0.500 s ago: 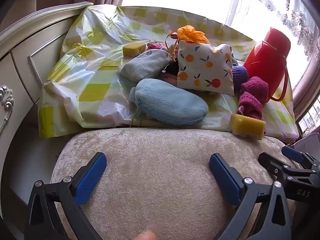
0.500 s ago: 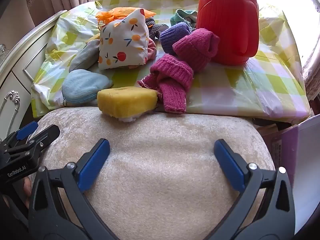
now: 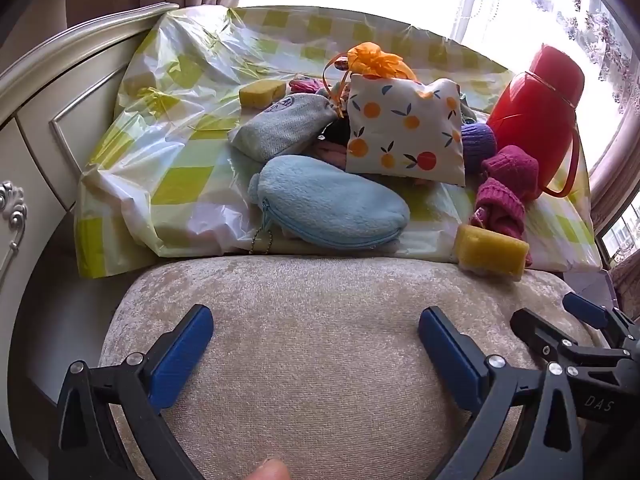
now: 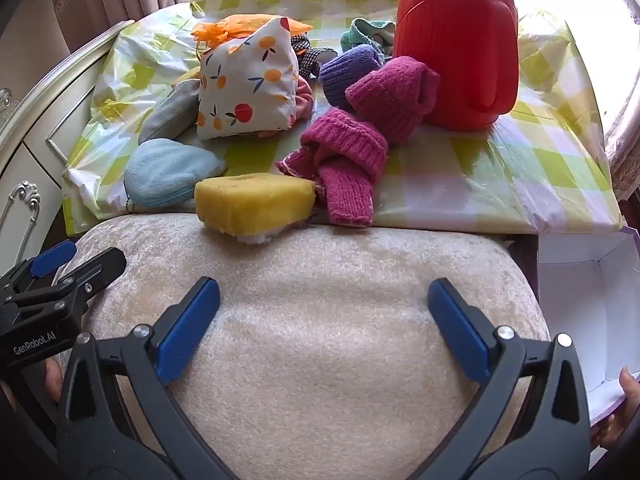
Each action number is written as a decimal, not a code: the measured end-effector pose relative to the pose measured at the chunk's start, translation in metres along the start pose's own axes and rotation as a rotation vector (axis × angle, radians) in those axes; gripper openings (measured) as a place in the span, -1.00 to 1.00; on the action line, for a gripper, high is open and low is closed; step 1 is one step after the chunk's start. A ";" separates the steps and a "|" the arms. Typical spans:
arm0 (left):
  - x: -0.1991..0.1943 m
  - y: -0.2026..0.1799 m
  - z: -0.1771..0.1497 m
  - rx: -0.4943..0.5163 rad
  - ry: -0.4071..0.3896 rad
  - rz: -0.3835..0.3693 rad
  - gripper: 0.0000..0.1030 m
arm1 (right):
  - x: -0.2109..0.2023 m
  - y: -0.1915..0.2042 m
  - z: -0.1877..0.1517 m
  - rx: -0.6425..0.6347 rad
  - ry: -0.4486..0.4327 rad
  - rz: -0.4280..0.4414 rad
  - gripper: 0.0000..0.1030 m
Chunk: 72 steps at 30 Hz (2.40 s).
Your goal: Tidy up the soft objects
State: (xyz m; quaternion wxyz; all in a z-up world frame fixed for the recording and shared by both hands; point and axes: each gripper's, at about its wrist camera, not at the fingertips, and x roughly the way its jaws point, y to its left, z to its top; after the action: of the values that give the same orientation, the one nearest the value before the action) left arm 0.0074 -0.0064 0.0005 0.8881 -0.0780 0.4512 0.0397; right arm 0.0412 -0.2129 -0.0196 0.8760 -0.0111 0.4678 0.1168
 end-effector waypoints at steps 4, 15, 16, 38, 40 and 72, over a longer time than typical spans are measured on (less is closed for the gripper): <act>0.002 0.003 0.000 -0.010 0.012 -0.017 1.00 | -0.001 0.001 0.000 0.001 -0.003 0.000 1.00; 0.003 0.002 -0.002 -0.026 0.015 -0.027 1.00 | -0.001 0.001 -0.001 0.004 -0.011 0.000 1.00; 0.003 0.003 -0.002 -0.029 0.013 -0.031 1.00 | -0.002 0.001 -0.002 0.005 -0.016 0.000 1.00; 0.005 -0.003 -0.002 -0.006 -0.017 0.009 1.00 | 0.003 0.000 0.003 0.008 -0.014 0.002 1.00; 0.005 -0.003 -0.003 -0.008 -0.019 0.008 1.00 | 0.003 0.000 0.002 0.008 -0.016 0.001 1.00; 0.005 -0.003 -0.003 -0.009 -0.020 0.009 1.00 | 0.003 0.002 0.001 0.005 -0.018 -0.004 1.00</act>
State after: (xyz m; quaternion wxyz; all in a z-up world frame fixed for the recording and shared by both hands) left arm 0.0087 -0.0103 -0.0053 0.8920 -0.0794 0.4425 0.0466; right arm 0.0433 -0.2104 -0.0212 0.8804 -0.0088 0.4602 0.1142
